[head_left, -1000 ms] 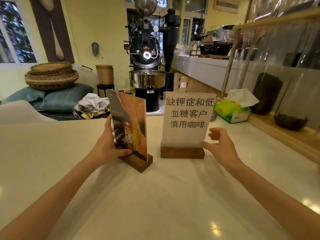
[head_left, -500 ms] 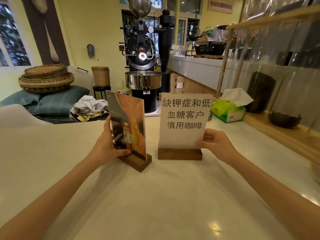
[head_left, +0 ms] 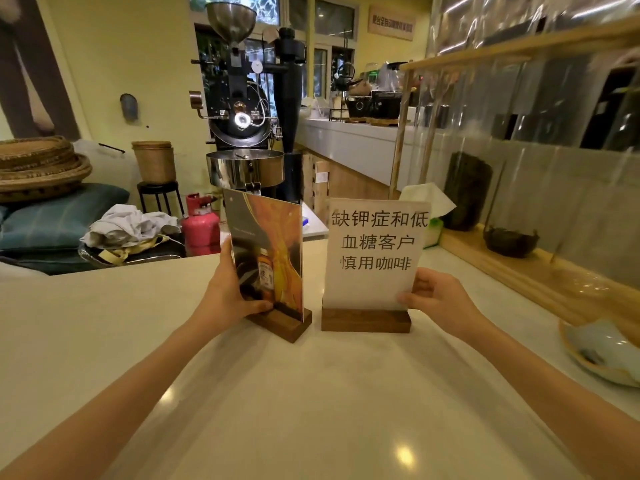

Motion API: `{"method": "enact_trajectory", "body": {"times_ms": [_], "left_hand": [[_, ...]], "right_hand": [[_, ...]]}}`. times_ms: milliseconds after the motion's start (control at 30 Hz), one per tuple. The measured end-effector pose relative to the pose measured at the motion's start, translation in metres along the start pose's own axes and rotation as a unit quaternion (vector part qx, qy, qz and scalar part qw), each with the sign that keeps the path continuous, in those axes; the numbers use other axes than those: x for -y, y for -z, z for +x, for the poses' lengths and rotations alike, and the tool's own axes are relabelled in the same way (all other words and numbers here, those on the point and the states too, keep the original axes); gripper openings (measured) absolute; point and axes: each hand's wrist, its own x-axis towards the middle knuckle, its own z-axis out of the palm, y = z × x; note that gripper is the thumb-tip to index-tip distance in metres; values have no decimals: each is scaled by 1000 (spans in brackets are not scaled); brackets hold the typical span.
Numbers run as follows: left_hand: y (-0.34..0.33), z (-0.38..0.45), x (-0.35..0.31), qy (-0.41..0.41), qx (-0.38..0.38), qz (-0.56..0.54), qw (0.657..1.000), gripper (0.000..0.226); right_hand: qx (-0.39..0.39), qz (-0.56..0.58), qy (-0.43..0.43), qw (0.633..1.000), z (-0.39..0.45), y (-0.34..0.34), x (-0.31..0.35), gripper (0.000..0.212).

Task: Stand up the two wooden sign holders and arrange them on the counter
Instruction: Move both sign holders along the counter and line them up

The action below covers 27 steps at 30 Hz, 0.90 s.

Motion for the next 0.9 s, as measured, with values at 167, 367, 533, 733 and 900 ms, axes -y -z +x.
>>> {"method": "enact_trajectory", "body": {"times_ms": [167, 367, 533, 733, 900], "left_hand": [[-41, 24, -20, -27, 13, -27, 999, 126], [-89, 53, -46, -75, 53, -57, 994, 115], [-122, 73, -62, -96, 88, -78, 988, 108], [-158, 93, -87, -112, 121, -88, 982, 117], [-192, 107, -105, -130, 129, -47, 982, 112]], "right_hand": [[-53, -8, -24, 998, -2, 24, -15, 38], [-86, -47, -61, 993, -3, 57, -30, 41], [-121, -77, -76, 987, -6, 81, -40, 42], [-153, -40, -108, 981, -11, 103, -46, 40], [-181, -68, -133, 972, -13, 122, -52, 33]]}}
